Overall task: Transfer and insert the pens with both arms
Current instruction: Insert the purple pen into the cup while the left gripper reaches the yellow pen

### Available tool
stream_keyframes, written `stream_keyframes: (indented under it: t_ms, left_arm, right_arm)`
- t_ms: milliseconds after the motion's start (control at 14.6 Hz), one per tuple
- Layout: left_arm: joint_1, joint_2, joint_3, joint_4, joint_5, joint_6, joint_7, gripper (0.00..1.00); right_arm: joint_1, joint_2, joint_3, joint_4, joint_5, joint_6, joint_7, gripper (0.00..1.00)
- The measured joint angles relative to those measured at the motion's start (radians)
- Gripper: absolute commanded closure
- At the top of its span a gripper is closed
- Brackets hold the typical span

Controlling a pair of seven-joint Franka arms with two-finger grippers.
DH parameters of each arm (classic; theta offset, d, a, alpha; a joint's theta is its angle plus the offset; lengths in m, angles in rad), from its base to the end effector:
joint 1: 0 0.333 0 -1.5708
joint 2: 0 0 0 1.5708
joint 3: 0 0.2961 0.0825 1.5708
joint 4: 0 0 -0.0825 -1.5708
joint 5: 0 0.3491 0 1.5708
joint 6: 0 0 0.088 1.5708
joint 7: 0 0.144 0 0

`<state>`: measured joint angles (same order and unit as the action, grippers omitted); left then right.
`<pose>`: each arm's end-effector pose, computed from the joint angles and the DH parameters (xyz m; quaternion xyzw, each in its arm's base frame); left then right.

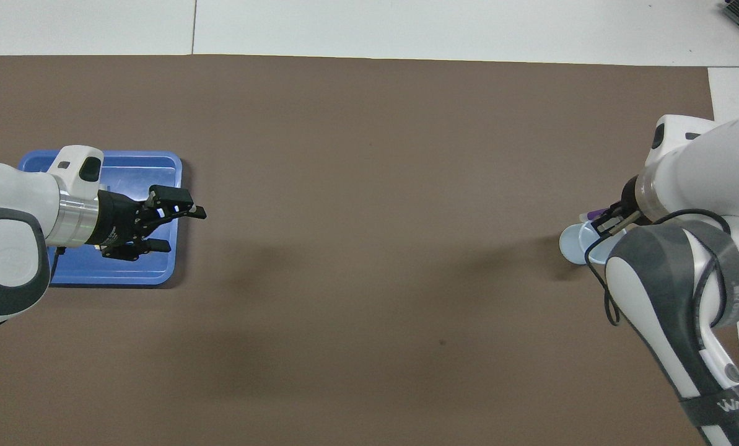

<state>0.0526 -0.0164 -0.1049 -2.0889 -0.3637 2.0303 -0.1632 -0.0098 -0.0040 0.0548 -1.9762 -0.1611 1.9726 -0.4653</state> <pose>0.5057 -0.0586 0.3923 0.9773 0.1380 -0.0378 0.1564 0.5236 0.0078 0.4262 0.9565 0.2820 -0.0153 0.0726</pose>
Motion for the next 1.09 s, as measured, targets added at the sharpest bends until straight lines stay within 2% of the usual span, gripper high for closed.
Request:
stream_keyframes:
  t_ms: [342,547,752,1094]
  left_arm:
    - [0.084,0.0,0.002,0.016,0.09,0.018,0.299,0.0]
    - [0.113,0.006,0.003,0.033,0.168,0.039,0.439,0.0]
    - [0.116,0.018,0.0,0.034,0.222,0.089,0.494,0.0]
    - [0.116,0.027,-0.001,0.034,0.232,0.104,0.52,0.0]
  right_arm:
    - [0.0,-0.003,0.003,-0.014,0.0,0.0,-0.002,1.0]
    - [0.003,-0.003,0.005,0.029,0.0,-0.044,-0.002,1.0]
    - [0.003,-0.003,0.005,0.089,0.0,-0.107,-0.002,1.0]
    - [0.001,0.0,0.005,0.104,-0.001,-0.11,-0.002,1.0]
